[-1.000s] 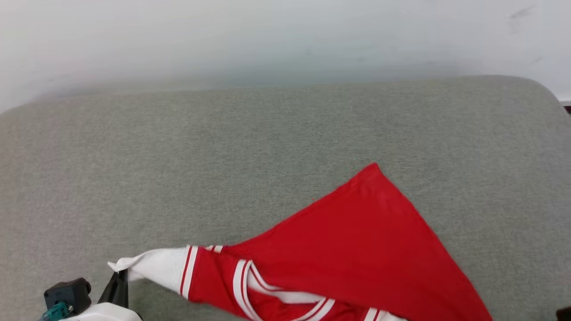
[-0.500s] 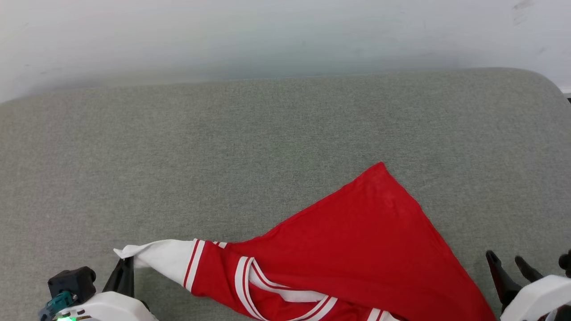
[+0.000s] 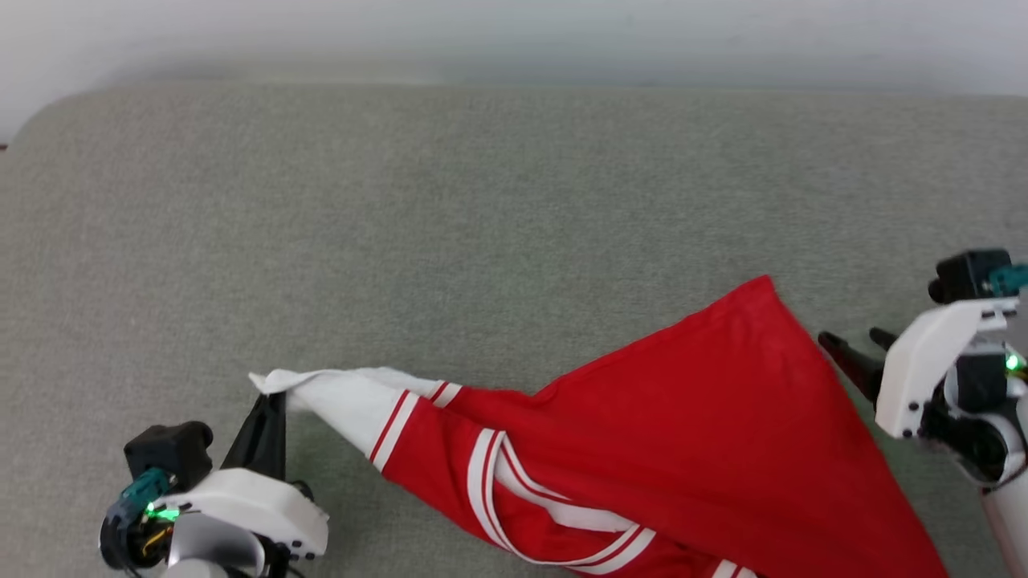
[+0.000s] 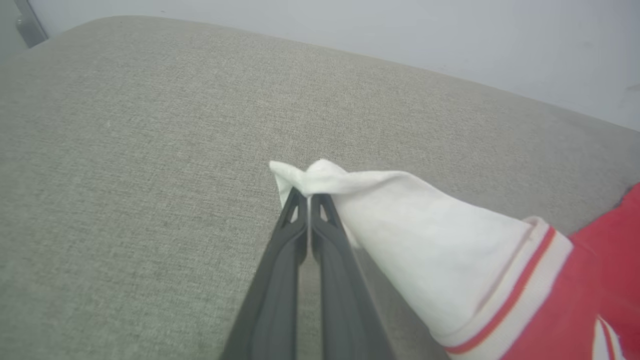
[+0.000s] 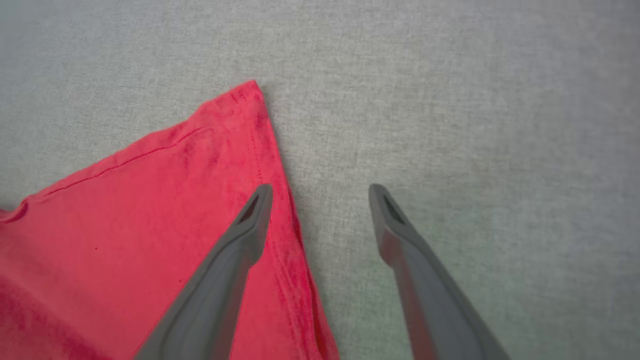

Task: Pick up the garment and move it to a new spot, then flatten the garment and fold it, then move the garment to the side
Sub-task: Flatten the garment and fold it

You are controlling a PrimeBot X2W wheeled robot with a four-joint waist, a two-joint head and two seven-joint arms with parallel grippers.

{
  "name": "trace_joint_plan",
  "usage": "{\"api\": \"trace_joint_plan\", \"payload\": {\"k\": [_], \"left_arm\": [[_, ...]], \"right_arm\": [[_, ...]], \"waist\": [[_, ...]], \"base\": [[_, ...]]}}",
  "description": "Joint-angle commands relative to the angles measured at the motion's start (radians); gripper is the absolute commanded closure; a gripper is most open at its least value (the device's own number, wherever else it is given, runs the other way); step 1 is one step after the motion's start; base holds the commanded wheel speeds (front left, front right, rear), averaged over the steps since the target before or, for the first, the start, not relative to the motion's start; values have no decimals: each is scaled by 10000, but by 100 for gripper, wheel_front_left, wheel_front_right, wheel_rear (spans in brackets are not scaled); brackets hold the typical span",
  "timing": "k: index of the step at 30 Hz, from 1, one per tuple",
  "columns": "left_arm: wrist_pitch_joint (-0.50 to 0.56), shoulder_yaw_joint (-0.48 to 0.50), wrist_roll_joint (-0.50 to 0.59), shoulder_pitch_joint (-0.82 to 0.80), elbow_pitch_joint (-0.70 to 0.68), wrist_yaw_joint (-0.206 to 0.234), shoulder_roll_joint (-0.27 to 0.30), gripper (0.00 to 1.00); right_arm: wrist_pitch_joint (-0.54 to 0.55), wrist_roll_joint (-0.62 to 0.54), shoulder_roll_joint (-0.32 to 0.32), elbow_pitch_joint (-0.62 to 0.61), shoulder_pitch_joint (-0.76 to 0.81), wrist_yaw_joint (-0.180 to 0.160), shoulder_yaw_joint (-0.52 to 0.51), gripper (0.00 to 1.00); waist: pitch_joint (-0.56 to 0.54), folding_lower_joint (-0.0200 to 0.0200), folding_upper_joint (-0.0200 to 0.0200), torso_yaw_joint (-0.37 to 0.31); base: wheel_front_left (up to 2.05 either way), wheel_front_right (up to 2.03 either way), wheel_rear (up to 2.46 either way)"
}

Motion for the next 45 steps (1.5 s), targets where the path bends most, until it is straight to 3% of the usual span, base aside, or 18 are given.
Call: {"api": "trace_joint_plan", "payload": {"k": [1,10,17,19,22,30,38,45], "left_arm": [[-70,-25,27,-243,16,-54,-51,100],[-463,-277,45,-998,450,-320,-381,100],[-686,-352,-9,-1178,795,-443,-451,100],[-717,-340,-51,-1175,850,-452,-448,100],[-720,-307,-58,-1192,934,-443,-405,100],[-661,-264,33,-1582,1124,-590,-13,100],[-369,-256,298,-3476,1545,-882,476,100],[-59,-269,569,-5792,2483,-1166,850,100]], "right_arm": [[194,28,-160,56,-379,-7,222,0],[1214,541,-782,786,-2170,-7,2095,0],[2606,1491,-563,2142,-1804,0,3437,0],[2866,1737,-519,2397,-1747,0,3642,100],[2754,2001,-474,2478,-1967,8,3798,100],[1169,1967,-935,2465,-2921,-14,3463,100],[-493,1246,-1000,2775,-3681,-12,2909,100],[-1390,513,-679,3196,-4847,-14,2383,100]], "waist": [[407,-1,-1,379],[1151,-1,-1,931],[1267,-1,-1,1042],[1261,-1,-1,1011],[1163,-1,-1,911],[380,-1,-1,611],[-453,-1,-1,181],[-725,-1,-1,-365]], "base": [[0,0,0],[0,0,0],[0,0,0],[0,0,0],[0,0,0],[0,0,0],[0,0,0],[0,0,0]]}}
